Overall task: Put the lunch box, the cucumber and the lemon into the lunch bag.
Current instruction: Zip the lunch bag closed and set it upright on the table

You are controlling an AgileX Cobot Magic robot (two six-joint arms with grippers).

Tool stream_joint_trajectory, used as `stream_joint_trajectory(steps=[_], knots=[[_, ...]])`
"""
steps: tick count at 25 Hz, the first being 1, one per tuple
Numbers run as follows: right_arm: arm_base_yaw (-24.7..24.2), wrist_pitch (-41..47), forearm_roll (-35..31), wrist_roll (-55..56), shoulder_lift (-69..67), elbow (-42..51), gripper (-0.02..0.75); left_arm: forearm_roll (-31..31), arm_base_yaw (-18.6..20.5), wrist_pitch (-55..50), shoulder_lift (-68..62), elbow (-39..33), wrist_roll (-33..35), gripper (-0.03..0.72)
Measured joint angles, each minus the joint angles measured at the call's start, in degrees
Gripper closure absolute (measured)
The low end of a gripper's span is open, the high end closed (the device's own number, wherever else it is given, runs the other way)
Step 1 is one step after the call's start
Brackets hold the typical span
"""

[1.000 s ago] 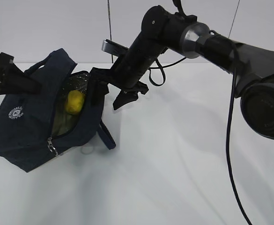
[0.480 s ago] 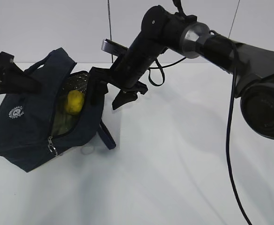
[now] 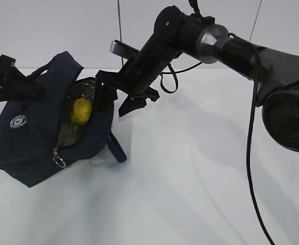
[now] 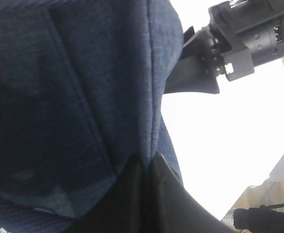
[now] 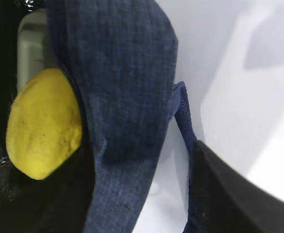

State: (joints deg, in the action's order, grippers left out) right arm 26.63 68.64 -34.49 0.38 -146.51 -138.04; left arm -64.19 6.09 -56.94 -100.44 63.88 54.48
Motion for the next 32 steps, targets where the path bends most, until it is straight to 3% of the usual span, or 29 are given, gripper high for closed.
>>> stream_joint_trajectory(steps=[9,18,23,32], knots=[[0.00,-0.59,0.00,0.00,-0.13,0.00,0.470,-0.45,0.00,0.04,0.00,0.00,0.00,0.694],[0.00,-0.96,-2.20,-0.38,-1.35,0.00,0.517,-1.02,0.00,-0.07,0.00,0.00,0.00,0.694],[0.00,-0.96,-2.29,-0.69,-1.35,0.00,0.715,-1.65,0.00,-0.48,0.00,0.00,0.00,0.694],[0.00,2.43,-0.11,-0.38,-1.41,-6.66,0.733,-7.00,0.00,-5.76,0.00,0.00,-1.60,0.694]])
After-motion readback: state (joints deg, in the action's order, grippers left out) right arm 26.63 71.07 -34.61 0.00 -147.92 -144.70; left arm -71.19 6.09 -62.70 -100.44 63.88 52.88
